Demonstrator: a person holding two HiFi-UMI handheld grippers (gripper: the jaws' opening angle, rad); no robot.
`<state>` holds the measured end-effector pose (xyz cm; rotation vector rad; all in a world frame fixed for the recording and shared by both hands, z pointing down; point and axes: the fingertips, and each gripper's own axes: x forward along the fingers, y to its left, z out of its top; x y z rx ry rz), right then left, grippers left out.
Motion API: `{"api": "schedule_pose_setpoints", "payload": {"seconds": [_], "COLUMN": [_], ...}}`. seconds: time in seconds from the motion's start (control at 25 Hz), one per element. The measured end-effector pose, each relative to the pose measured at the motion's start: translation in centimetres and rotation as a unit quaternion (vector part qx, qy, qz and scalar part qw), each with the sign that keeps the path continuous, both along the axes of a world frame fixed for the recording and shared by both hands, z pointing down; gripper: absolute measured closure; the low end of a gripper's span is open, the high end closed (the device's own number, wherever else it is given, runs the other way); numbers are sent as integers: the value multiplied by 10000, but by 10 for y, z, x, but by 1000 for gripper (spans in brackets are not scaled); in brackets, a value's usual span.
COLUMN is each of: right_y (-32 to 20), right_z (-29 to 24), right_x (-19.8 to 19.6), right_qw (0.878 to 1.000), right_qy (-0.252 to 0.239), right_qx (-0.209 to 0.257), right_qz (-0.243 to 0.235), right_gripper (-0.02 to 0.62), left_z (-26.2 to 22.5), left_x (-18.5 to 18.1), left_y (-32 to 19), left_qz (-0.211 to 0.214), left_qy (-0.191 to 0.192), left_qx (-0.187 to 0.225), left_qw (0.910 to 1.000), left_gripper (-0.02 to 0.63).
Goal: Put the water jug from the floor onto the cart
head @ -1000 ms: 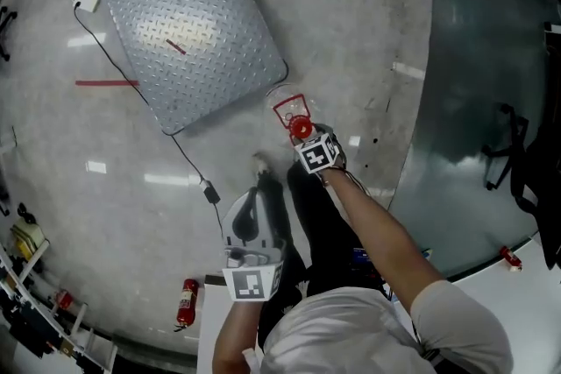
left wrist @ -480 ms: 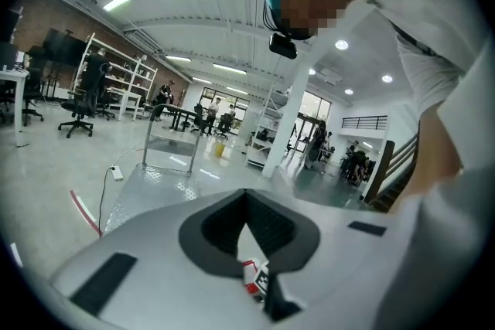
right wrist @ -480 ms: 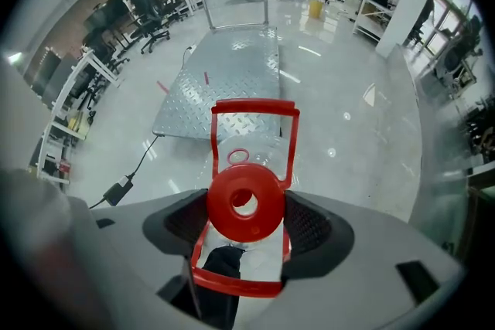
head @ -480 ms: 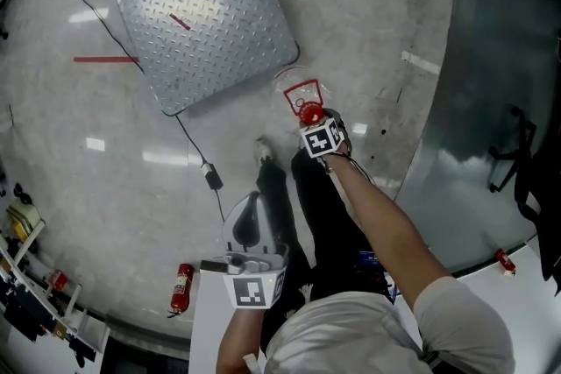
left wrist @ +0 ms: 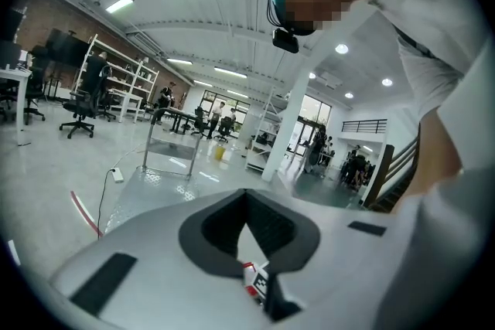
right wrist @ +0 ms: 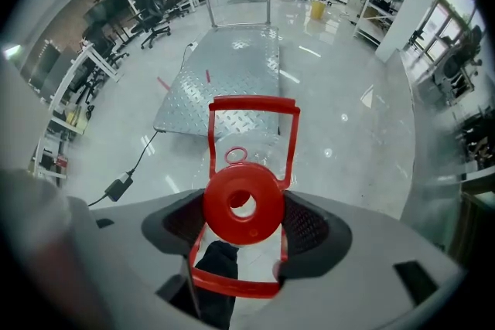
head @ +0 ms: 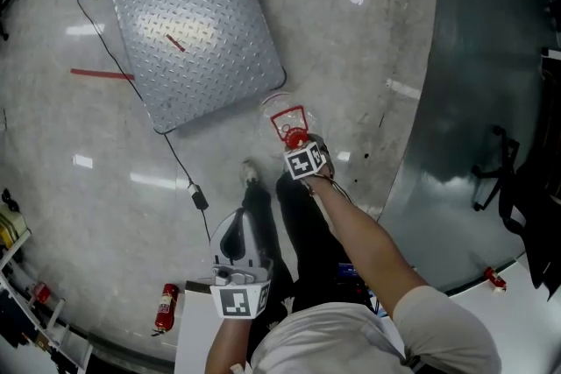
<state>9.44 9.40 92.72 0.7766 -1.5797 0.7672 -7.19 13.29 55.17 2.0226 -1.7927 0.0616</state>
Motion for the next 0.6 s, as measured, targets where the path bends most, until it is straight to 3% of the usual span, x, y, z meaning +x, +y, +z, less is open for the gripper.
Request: {"api": "schedule_pose_setpoints", "payload": {"seconds": [0.28,0.6], "right_y": [2,-24], "right_z": [-86,-189], "right_x": [3,-28], "right_qw": [9997,9932], "right_qy": [-202,-553], "right_qx": [-85,300], "right_qz": [-144,-975], "right_gripper": [296,296], "left_z": [-49,-105], "left_x": [5,-12], "left_y": [-10,-23], "left_qz": [-224,-709], "left_qy": [193,126], "left_qx": [355,900], "left_qw": [9989,9933], "left_gripper": [603,603]}}
